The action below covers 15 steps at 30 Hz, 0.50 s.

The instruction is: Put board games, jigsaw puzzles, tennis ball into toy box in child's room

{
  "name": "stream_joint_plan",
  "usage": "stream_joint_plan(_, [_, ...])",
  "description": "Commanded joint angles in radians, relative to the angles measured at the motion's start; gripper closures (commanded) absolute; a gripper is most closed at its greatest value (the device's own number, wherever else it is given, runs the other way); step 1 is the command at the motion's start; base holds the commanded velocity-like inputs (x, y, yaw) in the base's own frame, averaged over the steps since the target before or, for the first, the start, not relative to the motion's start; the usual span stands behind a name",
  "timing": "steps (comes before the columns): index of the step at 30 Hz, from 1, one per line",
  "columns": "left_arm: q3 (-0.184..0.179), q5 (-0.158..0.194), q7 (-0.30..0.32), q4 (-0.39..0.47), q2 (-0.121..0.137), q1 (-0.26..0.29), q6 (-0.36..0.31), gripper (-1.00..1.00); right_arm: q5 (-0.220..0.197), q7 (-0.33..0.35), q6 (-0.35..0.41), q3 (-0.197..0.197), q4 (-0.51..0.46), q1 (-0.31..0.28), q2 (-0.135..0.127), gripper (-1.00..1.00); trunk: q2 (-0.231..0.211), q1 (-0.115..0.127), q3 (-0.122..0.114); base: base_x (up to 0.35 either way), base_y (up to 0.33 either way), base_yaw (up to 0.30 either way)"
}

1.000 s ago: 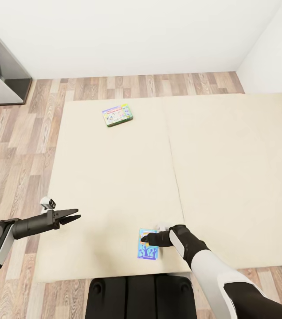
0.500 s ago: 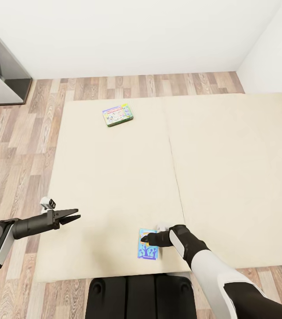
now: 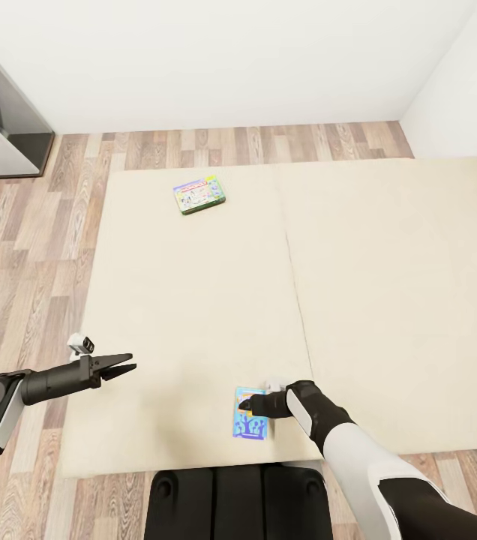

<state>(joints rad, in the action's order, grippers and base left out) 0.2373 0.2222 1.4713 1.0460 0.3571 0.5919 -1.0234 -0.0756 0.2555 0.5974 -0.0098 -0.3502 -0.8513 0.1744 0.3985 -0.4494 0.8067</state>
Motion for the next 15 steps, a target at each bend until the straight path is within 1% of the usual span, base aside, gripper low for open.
stream_joint_plan(1, [-0.001, 0.001, 0.003, 0.0, 0.0, 0.0, -0.011, -1.0, -0.007, -0.003, 0.006, -0.001, -0.001, 0.0, 0.0, -1.0, 0.002, -0.001, 0.001, 0.0, 0.0, 0.0])
stream_joint_plan(5, [-0.001, 0.0, 0.003, 0.0, 0.0, 0.0, -0.011, -1.0, -0.007, -0.005, 0.005, -0.001, -0.001, 0.0, 0.0, -1.0, 0.002, -0.001, 0.001, 0.0, 0.0, 0.0])
stream_joint_plan(6, [0.005, 0.0, 0.004, -0.004, -0.004, -0.003, -0.011, -1.0, -0.013, 0.001, 0.0, 0.005, 0.002, 0.002, 0.0, -1.0, 0.002, -0.001, 0.001, 0.0, 0.0, 0.0])
stream_joint_plan(8, [0.016, 0.0, 0.004, -0.004, -0.004, -0.003, -0.011, -1.0, -0.015, 0.001, -0.012, 0.016, 0.002, 0.002, 0.0, -1.0, 0.002, -0.001, 0.001, 0.0, 0.0, 0.0])
stream_joint_plan(10, [0.016, 0.0, 0.004, -0.004, -0.004, -0.003, -0.011, -1.0, -0.015, 0.001, -0.013, 0.025, 0.002, 0.002, 0.0, -1.0, 0.002, -0.001, 0.001, 0.0, 0.0, 0.0])
stream_joint_plan(13, [0.014, 0.0, 0.004, -0.004, -0.003, -0.003, -0.011, -1.0, -0.015, 0.001, -0.014, 0.024, 0.002, 0.001, 0.0, -1.0, 0.002, -0.001, 0.001, 0.0, 0.0, 0.0])
stream_joint_plan(15, [0.021, 0.0, 0.004, -0.004, 0.0, -0.003, -0.011, -1.0, -0.015, 0.001, -0.025, 0.025, 0.003, 0.002, 0.0, -1.0, 0.002, -0.001, 0.001, 0.0, 0.0, 0.0])
